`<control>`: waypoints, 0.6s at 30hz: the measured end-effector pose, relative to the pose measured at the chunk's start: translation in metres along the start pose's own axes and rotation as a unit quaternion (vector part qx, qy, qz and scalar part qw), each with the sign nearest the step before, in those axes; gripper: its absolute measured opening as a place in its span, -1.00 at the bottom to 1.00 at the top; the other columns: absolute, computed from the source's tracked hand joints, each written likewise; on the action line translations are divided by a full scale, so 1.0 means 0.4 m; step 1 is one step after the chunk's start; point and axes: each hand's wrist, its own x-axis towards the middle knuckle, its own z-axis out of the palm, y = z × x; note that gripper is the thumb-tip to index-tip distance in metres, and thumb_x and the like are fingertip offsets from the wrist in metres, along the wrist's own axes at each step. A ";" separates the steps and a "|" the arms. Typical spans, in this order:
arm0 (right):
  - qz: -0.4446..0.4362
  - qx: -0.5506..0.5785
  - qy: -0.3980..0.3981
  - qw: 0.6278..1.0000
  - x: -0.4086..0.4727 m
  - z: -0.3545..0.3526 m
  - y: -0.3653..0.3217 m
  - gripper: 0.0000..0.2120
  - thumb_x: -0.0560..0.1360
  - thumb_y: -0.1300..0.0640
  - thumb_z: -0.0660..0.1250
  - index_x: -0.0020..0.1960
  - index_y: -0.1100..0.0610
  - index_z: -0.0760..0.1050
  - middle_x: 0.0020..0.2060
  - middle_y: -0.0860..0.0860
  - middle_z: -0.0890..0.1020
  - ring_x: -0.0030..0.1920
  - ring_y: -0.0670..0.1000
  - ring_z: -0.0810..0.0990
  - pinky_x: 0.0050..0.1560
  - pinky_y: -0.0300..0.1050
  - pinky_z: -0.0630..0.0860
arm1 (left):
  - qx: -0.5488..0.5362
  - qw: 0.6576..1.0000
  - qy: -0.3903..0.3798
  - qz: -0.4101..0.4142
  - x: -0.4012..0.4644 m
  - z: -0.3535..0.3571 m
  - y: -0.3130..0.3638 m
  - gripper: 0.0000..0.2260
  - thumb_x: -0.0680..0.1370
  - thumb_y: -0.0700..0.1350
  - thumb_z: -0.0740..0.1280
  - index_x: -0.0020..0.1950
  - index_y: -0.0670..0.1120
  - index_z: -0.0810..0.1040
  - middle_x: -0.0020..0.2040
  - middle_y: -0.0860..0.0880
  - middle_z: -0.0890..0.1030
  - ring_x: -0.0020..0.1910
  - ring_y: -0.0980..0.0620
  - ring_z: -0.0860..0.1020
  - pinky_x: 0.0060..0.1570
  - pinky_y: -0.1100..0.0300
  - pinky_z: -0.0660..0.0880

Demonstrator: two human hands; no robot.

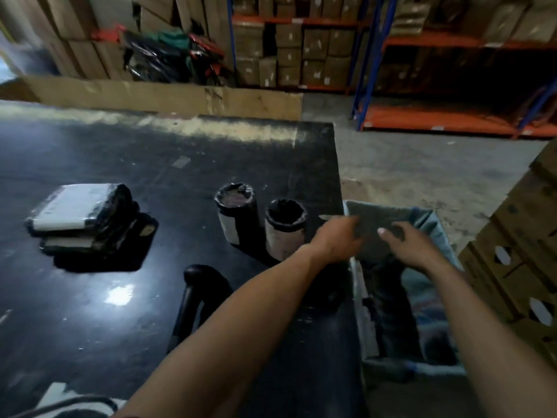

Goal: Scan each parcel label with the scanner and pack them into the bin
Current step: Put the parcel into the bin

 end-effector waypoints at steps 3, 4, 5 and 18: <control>-0.061 0.016 0.089 0.994 -0.050 -0.044 -0.172 -0.49 0.62 -0.10 0.35 0.43 0.19 0.46 0.23 0.26 0.64 0.26 0.25 0.60 0.23 0.04 0.48 | -0.052 0.991 0.117 0.035 -0.015 -0.168 0.013 -0.77 0.57 -0.06 0.34 0.16 -0.12 0.64 -0.02 -0.12 0.71 -0.05 -0.11 0.67 -0.06 0.03 0.59; -0.080 0.017 0.108 0.991 -0.067 -0.047 -0.233 -0.52 0.61 -0.12 0.35 0.41 0.14 0.49 0.20 0.22 0.65 0.23 0.23 0.61 0.19 0.03 0.48 | -0.066 0.985 0.153 0.044 -0.025 -0.232 0.000 -0.78 0.57 -0.06 0.34 0.15 -0.10 0.64 -0.05 -0.08 0.71 -0.08 -0.05 0.66 -0.08 0.06 0.59; -0.097 0.022 0.121 0.988 -0.085 -0.044 -0.294 -0.54 0.60 -0.14 0.35 0.39 0.09 0.50 0.16 0.17 0.66 0.17 0.20 0.62 0.13 0.00 0.48 | -0.068 0.978 0.189 0.047 -0.039 -0.297 -0.022 -0.79 0.56 -0.06 0.34 0.14 -0.08 0.65 -0.06 -0.06 0.71 -0.11 -0.02 0.66 -0.10 0.08 0.58; -0.238 -0.152 -0.047 0.958 -0.296 0.379 -0.754 -0.45 0.57 -0.30 0.28 0.42 0.01 0.45 0.29 0.08 0.62 0.25 0.15 0.60 0.18 0.01 0.55 | 0.134 0.914 0.274 -0.268 -0.432 -0.837 -0.658 -0.69 0.55 0.01 0.31 0.16 -0.16 0.62 0.16 -0.24 0.63 0.16 -0.25 0.57 0.07 -0.02 0.51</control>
